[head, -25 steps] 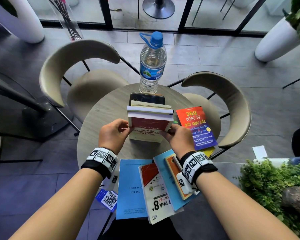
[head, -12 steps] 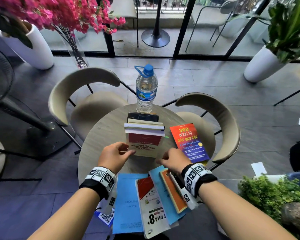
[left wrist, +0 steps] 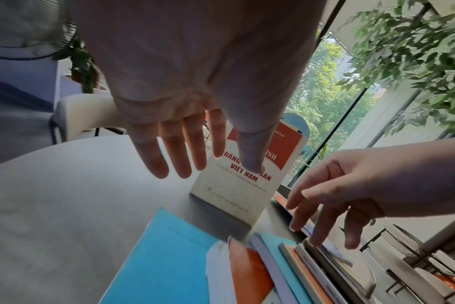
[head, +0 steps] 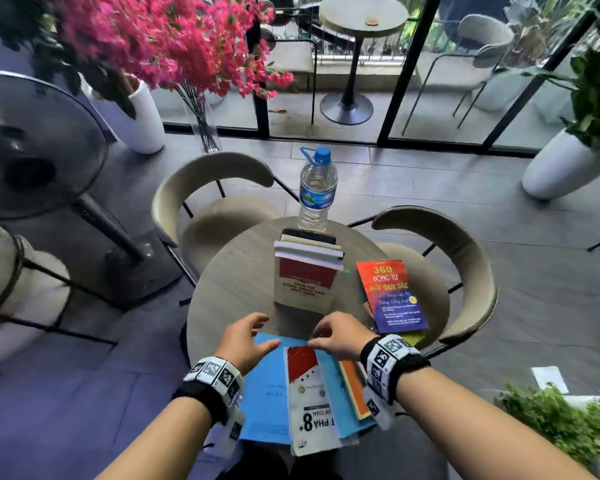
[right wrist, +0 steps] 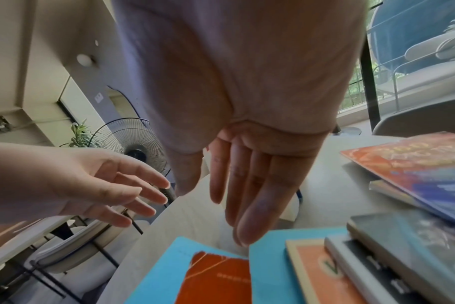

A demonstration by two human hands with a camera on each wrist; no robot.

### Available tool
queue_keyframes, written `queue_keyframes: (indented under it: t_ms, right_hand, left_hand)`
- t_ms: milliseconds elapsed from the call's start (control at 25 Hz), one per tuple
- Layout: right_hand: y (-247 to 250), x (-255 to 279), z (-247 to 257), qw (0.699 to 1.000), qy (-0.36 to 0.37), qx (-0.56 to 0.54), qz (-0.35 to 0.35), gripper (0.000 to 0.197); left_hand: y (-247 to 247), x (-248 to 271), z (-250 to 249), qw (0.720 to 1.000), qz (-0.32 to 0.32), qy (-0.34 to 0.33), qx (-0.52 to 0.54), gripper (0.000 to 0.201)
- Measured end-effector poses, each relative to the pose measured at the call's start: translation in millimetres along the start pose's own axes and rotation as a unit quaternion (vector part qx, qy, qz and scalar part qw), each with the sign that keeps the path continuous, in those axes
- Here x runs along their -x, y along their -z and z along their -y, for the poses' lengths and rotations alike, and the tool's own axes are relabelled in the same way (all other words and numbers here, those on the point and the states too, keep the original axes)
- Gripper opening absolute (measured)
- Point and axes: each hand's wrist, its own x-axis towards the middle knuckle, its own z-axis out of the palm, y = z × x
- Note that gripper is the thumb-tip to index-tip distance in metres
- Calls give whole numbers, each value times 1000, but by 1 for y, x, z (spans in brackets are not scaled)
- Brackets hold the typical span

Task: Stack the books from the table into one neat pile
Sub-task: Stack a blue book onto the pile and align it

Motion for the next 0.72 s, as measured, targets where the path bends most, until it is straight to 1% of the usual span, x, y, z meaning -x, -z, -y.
queue_keyframes:
  t_ms: [120,240,320,400,480,600,720]
  right_hand:
    - [-23,1,2,999,-5,-30,-12,33]
    - [-51,-6,2,993,-24,-111,-26,35]
    - [-66,-11,4,983,-42,-175,-25,28]
    - [-78,-16,9,977,-59,-206,-14,21]
    - [-87,-22,9,976,-65,-207,-11,25]
    - [-95,-28,9,981,-64,-180,-18,29]
    - [-91,-30,12,985,-70,-155,-20,31]
  left_hand:
    - [-17,18,24,999,-17,51,-4,67]
    - [-36,29,53,990,-24,138,10,76]
    - [-48,33,73,983,-10,184,24,82]
    - [-61,33,89,977,-2,211,29,82]
    - [-71,30,95,971,-3,233,59,77]
    - [-75,21,93,959,-5,269,94,61]
    - [-71,14,83,954,17,287,89,34]
